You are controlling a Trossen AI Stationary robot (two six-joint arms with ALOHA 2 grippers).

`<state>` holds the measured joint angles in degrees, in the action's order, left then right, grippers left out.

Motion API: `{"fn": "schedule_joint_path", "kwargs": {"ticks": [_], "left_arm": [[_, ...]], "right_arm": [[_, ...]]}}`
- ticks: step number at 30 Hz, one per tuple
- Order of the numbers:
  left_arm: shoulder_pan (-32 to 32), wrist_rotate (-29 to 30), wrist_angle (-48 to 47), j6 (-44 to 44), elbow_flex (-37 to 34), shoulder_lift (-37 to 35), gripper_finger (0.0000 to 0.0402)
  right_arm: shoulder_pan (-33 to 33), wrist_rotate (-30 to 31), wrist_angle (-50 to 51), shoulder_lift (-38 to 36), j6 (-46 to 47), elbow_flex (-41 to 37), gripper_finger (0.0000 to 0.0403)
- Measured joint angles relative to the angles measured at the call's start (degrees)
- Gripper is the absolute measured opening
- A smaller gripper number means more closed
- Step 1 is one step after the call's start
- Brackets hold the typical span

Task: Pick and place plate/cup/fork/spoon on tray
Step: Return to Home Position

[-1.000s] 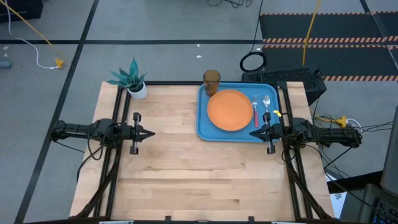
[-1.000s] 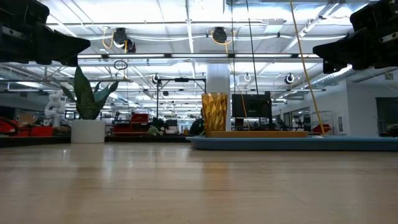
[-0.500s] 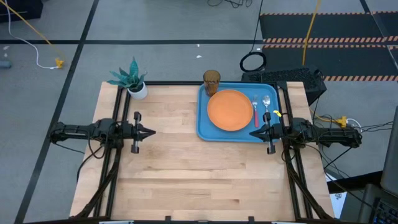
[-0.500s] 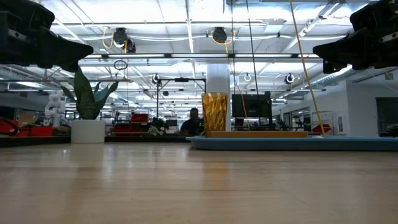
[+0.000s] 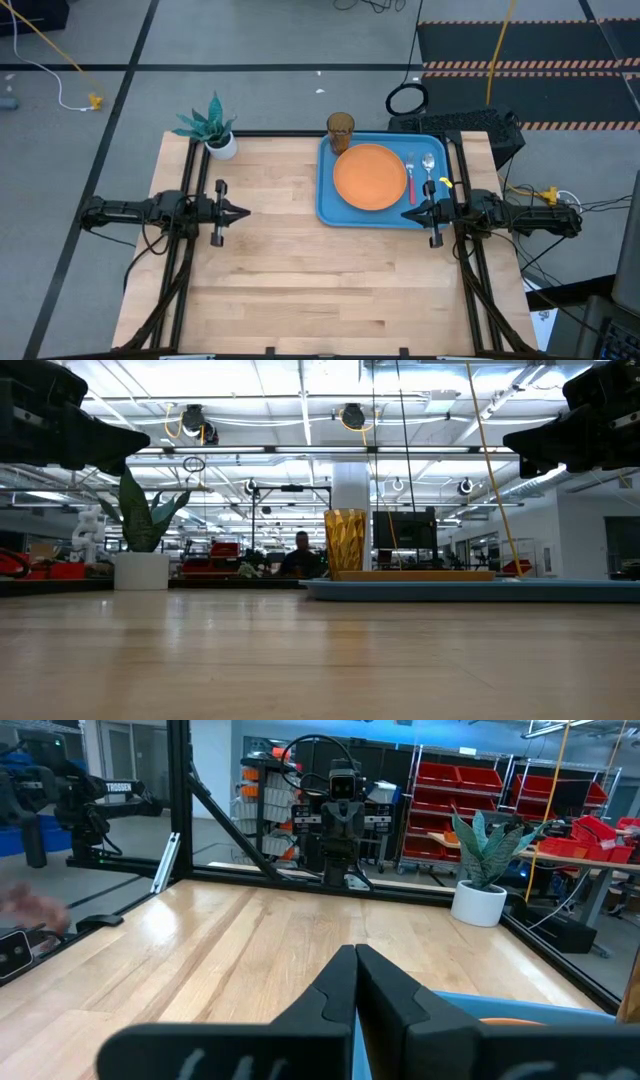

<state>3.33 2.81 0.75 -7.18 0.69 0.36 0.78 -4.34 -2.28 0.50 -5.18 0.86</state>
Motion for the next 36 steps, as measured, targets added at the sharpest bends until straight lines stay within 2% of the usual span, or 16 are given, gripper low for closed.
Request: {"fn": "schedule_joint_path", "kwargs": {"ticks": [36], "left_arm": [[0.0, 0.24, 2.37, -0.07, -0.17, 0.02, 0.0024]], "right_arm": [[0.0, -0.01, 0.0, 0.0, 0.0, 0.0, 0.0]]}}
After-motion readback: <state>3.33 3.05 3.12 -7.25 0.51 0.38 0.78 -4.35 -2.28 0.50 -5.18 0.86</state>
